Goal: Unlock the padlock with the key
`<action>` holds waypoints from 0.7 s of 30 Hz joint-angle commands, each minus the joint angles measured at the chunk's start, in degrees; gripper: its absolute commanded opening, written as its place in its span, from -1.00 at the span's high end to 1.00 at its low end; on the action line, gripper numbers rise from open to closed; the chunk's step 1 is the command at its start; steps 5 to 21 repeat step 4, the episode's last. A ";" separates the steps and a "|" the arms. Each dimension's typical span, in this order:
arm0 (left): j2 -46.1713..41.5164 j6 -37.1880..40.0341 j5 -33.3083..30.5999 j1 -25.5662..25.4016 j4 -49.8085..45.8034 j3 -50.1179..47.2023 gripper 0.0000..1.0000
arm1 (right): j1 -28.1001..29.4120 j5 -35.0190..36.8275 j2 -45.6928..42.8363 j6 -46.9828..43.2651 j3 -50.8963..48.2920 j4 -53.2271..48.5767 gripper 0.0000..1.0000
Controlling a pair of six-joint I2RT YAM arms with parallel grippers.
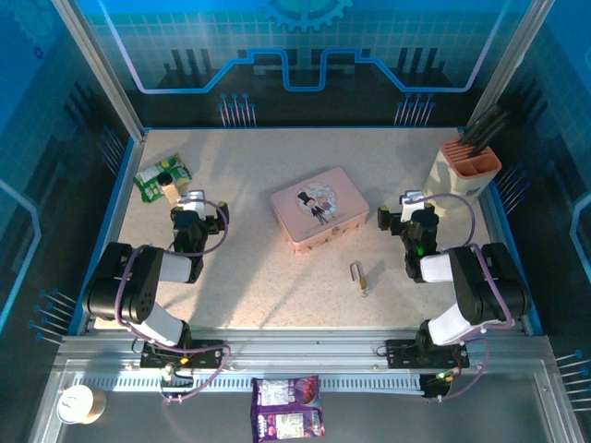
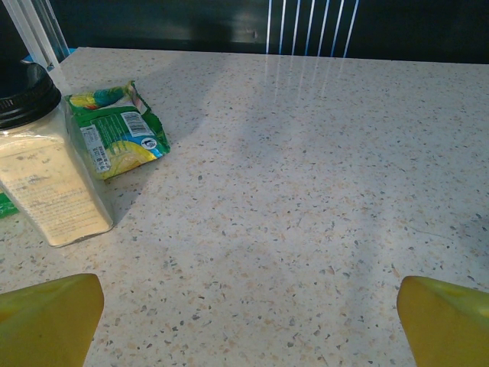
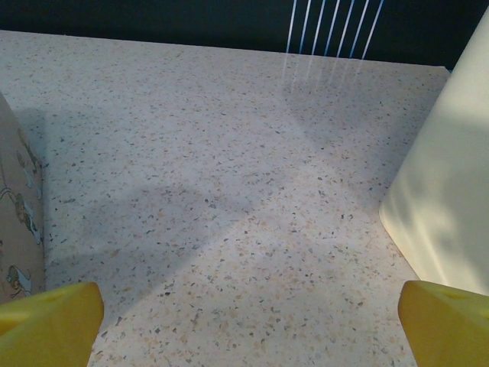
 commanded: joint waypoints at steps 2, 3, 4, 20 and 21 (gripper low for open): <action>-0.03 -1.09 -0.79 0.52 0.07 0.59 -0.99 | -0.42 -0.65 -0.11 -0.11 1.06 0.73 -0.99; -0.02 -1.05 -0.73 0.50 0.06 0.60 -0.99 | -0.23 0.08 -0.11 -0.05 0.90 1.07 -0.99; -0.04 -1.04 -0.75 0.50 0.08 0.61 -0.99 | -0.01 1.39 -0.11 0.19 0.57 1.74 -0.99; -0.04 -1.04 -0.75 0.50 0.08 0.61 -0.99 | -0.01 1.39 -0.11 0.19 0.57 1.74 -0.99; -0.04 -1.04 -0.75 0.50 0.08 0.61 -0.99 | -0.01 1.39 -0.11 0.19 0.57 1.74 -0.99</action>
